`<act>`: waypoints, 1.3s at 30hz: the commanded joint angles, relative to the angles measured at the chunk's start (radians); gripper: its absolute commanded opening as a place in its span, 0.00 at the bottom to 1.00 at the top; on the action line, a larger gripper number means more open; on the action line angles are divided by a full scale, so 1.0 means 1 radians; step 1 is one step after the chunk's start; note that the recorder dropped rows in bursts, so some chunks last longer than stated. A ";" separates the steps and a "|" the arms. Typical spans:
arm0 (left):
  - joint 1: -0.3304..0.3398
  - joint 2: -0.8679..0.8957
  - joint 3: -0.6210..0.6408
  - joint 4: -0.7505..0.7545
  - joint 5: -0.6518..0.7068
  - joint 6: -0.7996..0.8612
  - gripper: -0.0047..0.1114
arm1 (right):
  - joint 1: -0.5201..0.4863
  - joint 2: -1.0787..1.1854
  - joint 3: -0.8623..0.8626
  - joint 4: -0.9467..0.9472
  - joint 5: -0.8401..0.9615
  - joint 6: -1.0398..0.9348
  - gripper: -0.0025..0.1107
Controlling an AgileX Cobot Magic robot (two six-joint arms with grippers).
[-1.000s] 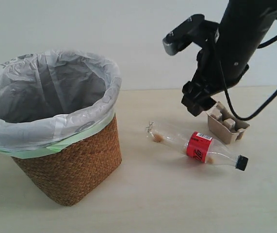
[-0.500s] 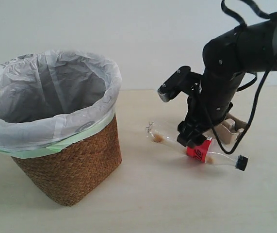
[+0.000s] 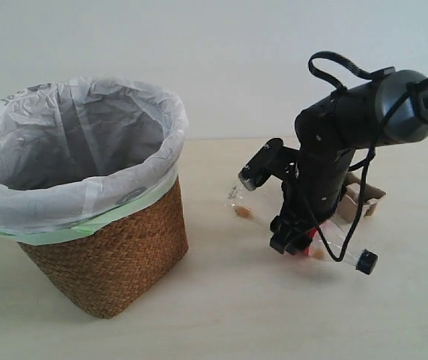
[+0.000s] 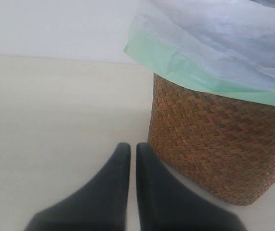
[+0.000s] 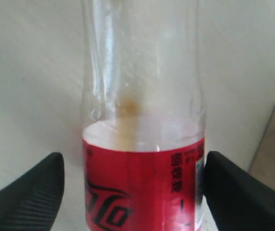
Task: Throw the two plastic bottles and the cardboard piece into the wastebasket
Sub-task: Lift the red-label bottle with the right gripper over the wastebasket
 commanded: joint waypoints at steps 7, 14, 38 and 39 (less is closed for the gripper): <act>0.001 -0.003 0.004 0.003 -0.001 -0.007 0.07 | -0.008 0.023 0.003 0.001 -0.010 0.038 0.53; 0.001 -0.003 0.004 0.003 -0.001 -0.007 0.07 | -0.008 0.020 0.003 0.001 -0.015 0.103 0.04; 0.001 -0.003 0.004 0.003 -0.001 -0.007 0.07 | -0.010 -0.548 0.337 0.033 -0.051 0.341 0.02; 0.001 -0.003 0.004 0.003 -0.001 -0.007 0.07 | -0.015 -0.563 0.351 0.000 -0.057 0.380 0.02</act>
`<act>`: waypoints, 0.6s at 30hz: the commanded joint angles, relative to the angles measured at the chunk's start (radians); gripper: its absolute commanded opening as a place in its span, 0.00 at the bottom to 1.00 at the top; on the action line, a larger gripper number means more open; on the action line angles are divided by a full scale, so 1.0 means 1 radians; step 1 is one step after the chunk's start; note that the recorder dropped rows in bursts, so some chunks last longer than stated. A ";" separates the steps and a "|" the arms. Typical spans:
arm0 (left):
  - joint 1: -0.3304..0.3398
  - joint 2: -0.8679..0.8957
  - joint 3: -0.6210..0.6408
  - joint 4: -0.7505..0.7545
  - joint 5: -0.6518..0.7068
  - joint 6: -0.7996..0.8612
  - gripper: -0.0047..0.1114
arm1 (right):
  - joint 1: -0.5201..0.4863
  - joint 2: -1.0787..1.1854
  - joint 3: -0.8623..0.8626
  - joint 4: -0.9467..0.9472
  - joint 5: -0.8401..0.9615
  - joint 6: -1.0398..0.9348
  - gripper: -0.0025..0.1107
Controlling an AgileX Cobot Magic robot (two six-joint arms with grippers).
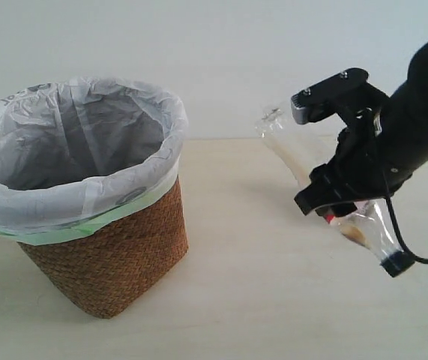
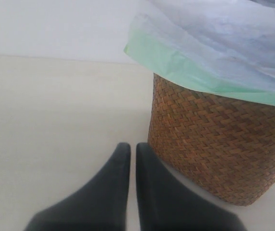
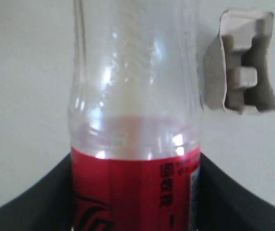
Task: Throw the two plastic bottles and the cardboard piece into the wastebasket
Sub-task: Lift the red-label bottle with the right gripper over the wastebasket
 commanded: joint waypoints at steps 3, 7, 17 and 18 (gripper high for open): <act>0.001 -0.003 0.004 0.003 -0.001 -0.007 0.07 | -0.079 -0.116 0.073 -0.109 -0.002 0.119 0.02; 0.001 -0.003 0.004 0.003 -0.001 -0.007 0.07 | -0.281 -0.185 0.073 -0.105 0.092 0.041 0.02; 0.001 -0.003 0.004 0.003 -0.001 -0.007 0.07 | -0.454 -0.078 0.098 0.039 0.039 0.113 0.02; 0.001 -0.003 0.004 0.003 -0.001 -0.007 0.07 | -0.426 -0.063 0.090 0.086 0.005 0.094 0.02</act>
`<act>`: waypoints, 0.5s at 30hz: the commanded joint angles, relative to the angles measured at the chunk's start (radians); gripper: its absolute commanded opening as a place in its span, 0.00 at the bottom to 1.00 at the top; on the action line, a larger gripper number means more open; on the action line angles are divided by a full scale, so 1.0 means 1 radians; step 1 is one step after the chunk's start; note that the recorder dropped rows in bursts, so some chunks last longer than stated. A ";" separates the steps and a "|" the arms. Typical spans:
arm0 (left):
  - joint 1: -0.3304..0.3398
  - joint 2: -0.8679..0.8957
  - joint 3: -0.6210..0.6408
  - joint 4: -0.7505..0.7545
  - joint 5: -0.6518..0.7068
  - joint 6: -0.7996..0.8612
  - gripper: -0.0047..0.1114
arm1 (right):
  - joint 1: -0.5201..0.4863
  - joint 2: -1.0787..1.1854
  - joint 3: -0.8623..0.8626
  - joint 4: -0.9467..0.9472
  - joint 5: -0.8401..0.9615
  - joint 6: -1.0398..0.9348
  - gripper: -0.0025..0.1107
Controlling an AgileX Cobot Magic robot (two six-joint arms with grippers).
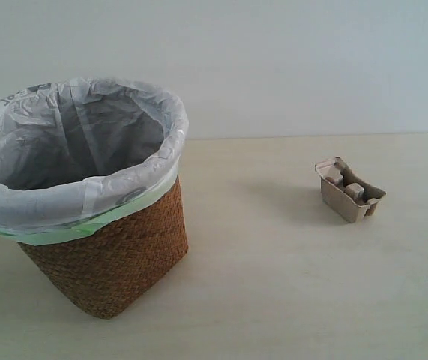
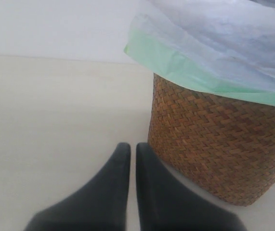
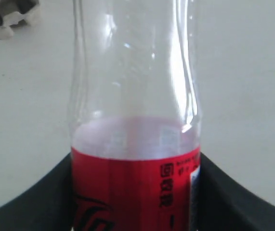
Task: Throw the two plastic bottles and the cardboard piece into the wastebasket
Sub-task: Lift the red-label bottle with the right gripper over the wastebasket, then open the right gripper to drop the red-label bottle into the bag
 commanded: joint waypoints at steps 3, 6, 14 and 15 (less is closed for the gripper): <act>0.001 -0.003 0.004 0.003 -0.001 -0.007 0.07 | 0.266 0.095 -0.175 0.435 -0.134 -0.213 0.04; 0.001 -0.003 0.004 0.003 -0.001 -0.007 0.07 | 0.473 0.096 -0.435 0.671 -0.147 -0.304 0.17; 0.001 -0.003 0.004 0.003 -0.001 -0.007 0.07 | 0.643 0.239 -1.014 0.377 0.093 0.050 0.65; 0.001 -0.003 0.004 0.003 -0.001 -0.007 0.07 | 0.643 0.249 -1.023 0.348 0.133 0.055 0.65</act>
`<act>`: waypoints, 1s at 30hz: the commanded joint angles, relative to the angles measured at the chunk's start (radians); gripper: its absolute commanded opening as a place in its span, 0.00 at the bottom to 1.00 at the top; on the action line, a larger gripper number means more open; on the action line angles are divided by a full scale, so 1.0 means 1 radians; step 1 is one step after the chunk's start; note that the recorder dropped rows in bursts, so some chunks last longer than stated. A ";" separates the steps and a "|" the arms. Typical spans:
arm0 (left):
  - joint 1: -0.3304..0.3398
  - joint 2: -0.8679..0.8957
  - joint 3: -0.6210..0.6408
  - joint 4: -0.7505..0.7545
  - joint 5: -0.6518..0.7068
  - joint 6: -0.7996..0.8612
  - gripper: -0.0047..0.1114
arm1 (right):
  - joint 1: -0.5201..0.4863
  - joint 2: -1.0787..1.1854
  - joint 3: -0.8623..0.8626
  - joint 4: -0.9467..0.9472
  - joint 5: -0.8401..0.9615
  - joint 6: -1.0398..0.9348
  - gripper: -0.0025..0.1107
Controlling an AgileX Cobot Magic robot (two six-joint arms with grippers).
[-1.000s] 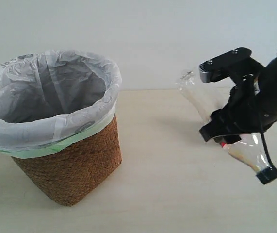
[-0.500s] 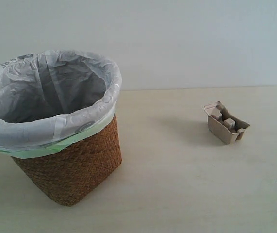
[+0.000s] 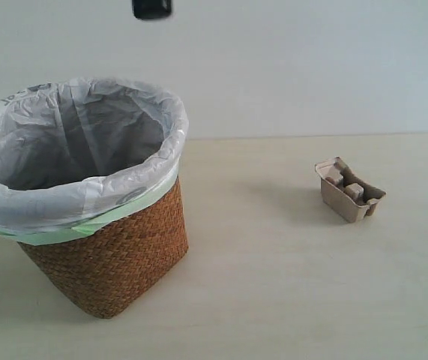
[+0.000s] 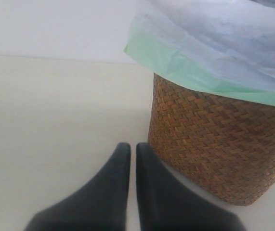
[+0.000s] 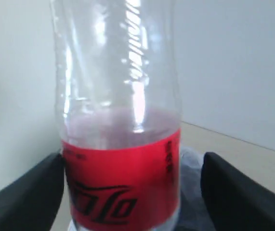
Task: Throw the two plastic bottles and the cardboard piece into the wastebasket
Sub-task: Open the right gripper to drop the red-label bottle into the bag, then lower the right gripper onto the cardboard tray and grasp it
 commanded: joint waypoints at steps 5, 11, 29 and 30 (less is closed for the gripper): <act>0.001 -0.003 0.004 0.003 -0.001 -0.007 0.07 | -0.001 0.137 -0.092 -0.206 0.203 0.111 0.65; 0.001 -0.003 0.004 0.003 -0.001 -0.007 0.07 | -0.003 0.147 -0.092 -0.360 0.235 0.144 0.65; 0.001 -0.003 0.004 0.003 -0.001 -0.007 0.07 | -0.233 0.223 -0.092 -0.653 0.522 0.129 0.65; 0.001 -0.003 0.004 0.003 -0.001 -0.007 0.07 | -0.250 0.240 -0.092 -0.634 0.522 0.118 0.65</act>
